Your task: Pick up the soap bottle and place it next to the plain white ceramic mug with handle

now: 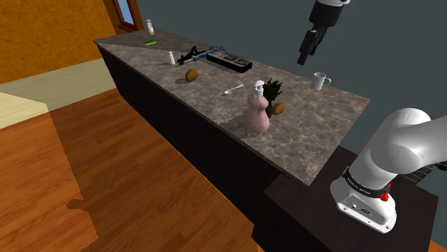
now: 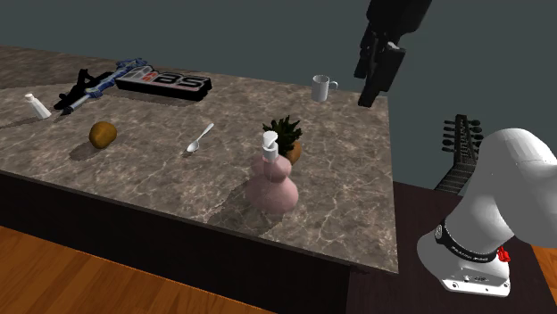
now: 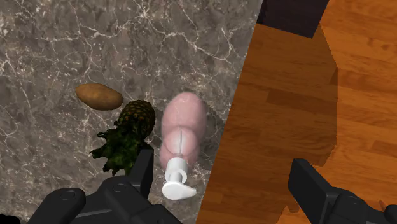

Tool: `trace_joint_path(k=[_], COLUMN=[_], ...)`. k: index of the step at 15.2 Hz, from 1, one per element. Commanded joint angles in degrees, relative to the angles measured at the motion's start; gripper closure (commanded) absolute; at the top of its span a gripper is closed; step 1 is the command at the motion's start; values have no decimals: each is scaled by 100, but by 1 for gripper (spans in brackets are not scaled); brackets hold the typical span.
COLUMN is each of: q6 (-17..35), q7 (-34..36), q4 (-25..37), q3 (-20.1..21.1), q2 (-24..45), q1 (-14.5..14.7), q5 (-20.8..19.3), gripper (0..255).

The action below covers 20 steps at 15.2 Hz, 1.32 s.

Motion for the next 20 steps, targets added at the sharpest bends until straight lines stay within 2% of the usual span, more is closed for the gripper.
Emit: trace_joint_path(k=[1,6,11,16,20], q6=[0,1332,2784,4405,5817], q7=[0,100,189,260,284], q4=[0,-1141,-2068,-2738,-3041], q3=[0,-42,-79,-121,-173], q2=[0,-158,17,618,1448], q1=[0,-60,-115,-146,-128], q5=[0,38,84,151,246], gripper=[0,0,0,0,0])
